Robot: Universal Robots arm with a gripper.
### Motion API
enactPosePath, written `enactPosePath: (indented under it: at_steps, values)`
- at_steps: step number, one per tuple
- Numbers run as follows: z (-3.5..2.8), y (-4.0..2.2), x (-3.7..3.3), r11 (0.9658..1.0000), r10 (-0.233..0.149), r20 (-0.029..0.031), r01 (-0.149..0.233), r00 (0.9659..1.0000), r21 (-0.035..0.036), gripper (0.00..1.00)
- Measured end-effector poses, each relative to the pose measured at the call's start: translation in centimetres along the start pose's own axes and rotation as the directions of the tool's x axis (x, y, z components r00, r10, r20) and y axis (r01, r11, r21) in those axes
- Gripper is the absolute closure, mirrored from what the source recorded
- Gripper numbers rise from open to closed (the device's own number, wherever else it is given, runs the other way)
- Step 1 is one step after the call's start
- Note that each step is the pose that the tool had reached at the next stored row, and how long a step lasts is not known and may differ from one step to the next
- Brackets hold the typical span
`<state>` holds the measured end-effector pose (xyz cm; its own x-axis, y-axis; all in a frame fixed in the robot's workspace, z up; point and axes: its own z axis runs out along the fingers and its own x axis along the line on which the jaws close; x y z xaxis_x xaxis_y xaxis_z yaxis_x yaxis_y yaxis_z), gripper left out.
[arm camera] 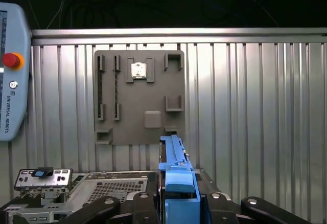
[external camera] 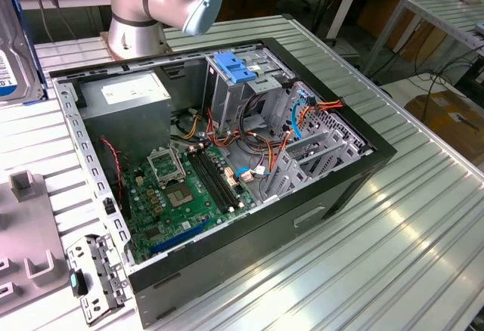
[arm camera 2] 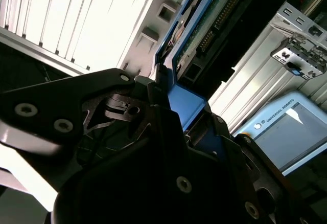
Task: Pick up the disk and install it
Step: 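Pick up the disk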
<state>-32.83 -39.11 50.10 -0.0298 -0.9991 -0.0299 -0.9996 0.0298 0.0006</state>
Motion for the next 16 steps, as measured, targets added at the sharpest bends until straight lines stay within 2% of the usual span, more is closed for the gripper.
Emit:
enactPosePath:
  at_steps: [11, 13, 16]
  values:
    - [0.00, -3.34, -0.10, 1.0000, 0.000, -0.0001, 0.000, 1.0000, -0.0012, 0.63]
    - [0.00, -4.38, -0.13, 1.0000, 0.000, 0.0000, 0.000, 1.0000, -0.0015, 0.63]
    - [0.00, -5.23, -0.15, 1.0000, 0.000, -0.0001, 0.000, 1.0000, -0.0016, 0.63]
